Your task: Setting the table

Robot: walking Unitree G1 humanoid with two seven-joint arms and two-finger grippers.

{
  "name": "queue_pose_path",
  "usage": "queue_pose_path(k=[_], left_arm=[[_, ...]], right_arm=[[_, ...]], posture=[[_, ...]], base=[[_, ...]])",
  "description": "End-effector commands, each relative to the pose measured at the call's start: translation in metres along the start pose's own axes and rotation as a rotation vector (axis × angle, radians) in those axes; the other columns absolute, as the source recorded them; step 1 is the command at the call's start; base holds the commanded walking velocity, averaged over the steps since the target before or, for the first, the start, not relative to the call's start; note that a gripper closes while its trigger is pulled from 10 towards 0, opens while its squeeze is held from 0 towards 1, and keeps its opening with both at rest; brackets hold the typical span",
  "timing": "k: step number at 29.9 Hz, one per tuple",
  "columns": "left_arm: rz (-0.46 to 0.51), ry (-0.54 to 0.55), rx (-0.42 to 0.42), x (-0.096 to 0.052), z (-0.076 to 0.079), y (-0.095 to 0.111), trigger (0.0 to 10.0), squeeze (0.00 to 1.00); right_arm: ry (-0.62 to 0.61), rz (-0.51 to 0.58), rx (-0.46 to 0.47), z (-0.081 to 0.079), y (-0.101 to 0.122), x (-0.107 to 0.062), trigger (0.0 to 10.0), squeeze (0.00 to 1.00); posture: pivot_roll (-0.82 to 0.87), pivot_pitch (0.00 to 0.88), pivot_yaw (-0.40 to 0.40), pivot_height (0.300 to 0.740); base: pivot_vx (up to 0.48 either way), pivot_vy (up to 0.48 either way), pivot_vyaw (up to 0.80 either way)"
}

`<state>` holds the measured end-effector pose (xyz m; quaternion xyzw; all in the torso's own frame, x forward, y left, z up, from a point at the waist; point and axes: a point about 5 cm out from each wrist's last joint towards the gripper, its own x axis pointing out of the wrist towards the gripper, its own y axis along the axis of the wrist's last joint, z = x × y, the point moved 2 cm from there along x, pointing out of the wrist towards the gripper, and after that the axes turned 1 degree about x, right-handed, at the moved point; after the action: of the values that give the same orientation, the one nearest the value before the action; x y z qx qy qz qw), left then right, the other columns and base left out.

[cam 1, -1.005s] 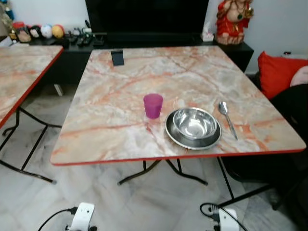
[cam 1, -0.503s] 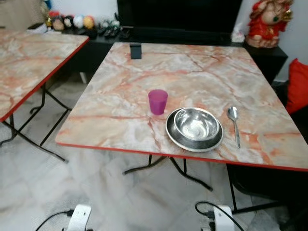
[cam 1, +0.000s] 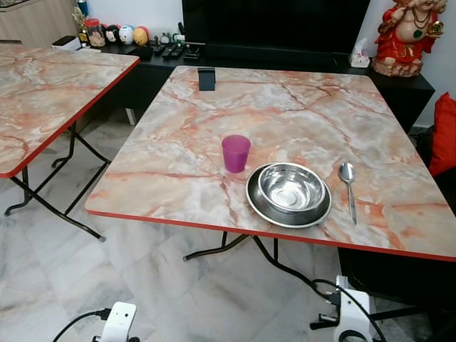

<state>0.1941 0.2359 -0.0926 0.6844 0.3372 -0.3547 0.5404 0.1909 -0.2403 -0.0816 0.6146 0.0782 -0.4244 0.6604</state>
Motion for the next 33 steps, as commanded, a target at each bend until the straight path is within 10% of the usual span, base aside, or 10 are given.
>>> queue_pose_path(k=[1,12,22,33], left_arm=[[-0.003,0.007,0.009,0.0,-0.002,0.0,10.0,0.0],[-0.003,0.01,0.018,0.0,-0.003,0.001,10.0,0.0],[0.0,0.01,0.018,0.0,-0.003,0.002,10.0,0.0],[0.001,0.009,0.021,0.0,-0.004,0.003,10.0,0.0]], right_arm=[[-0.104,-0.017,0.086,0.014,-0.004,-0.001,10.0,0.0],[-0.292,0.061,0.2,0.047,0.011,-0.028,10.0,0.0],[-0.598,0.109,0.295,0.092,0.035,-0.086,10.0,0.0],[-0.515,0.478,0.226,0.097,0.137,-0.092,10.0,0.0]], posture=[[-0.01,0.0,-0.025,0.74],[-0.03,0.0,-0.023,0.74],[-0.03,0.0,-0.026,0.74],[-0.06,0.0,-0.016,0.74]], base=[[0.0,0.0,0.0],[0.0,0.0,0.0],[0.0,0.0,0.0],[0.0,0.0,0.0]])
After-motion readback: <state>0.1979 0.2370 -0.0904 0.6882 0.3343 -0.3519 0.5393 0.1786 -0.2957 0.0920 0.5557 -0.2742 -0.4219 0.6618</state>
